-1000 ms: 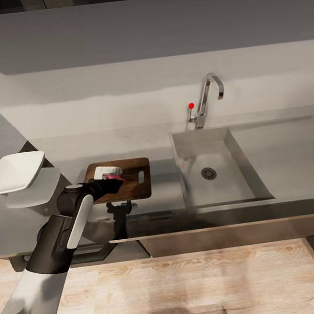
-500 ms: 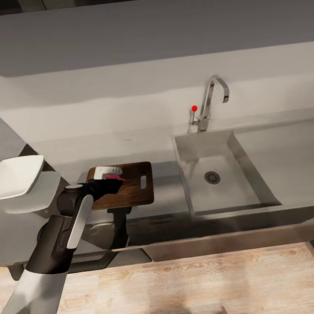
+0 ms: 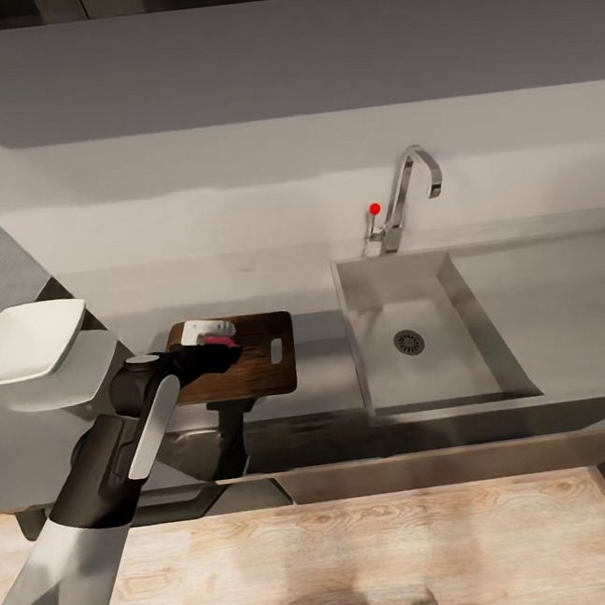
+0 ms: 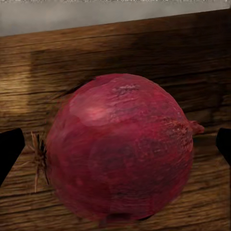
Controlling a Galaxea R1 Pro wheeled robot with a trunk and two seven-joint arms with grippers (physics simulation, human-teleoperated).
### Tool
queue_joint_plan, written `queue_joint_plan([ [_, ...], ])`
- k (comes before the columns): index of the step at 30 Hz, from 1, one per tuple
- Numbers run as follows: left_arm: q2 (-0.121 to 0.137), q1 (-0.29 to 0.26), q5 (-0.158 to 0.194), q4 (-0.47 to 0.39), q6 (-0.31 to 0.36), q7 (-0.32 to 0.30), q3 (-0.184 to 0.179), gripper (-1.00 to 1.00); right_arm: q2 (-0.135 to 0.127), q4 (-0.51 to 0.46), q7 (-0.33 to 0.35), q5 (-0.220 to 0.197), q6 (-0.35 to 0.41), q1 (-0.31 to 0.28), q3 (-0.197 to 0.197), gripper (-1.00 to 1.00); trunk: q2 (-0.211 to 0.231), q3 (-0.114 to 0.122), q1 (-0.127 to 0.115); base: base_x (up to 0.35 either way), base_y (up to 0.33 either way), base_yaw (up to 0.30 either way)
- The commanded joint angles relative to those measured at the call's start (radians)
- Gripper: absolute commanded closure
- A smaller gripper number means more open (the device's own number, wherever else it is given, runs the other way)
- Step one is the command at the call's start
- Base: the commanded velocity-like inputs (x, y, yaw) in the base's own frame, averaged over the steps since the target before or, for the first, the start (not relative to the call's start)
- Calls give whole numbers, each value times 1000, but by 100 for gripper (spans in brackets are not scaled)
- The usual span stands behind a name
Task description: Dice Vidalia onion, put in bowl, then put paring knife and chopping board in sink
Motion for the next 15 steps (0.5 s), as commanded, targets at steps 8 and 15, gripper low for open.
queue_joint_plan([
  [8,1,-1,10,0,3,10,-2,-100,-1,0,-3,-9,-3,0,9,-100,-2,-1,1,0,0,0],
  [15,1,-1,10,-1,3,10,-1,-100,-1,0,-4,-9,-2,0,9,-100,-2,-1,1,-14,0,0],
])
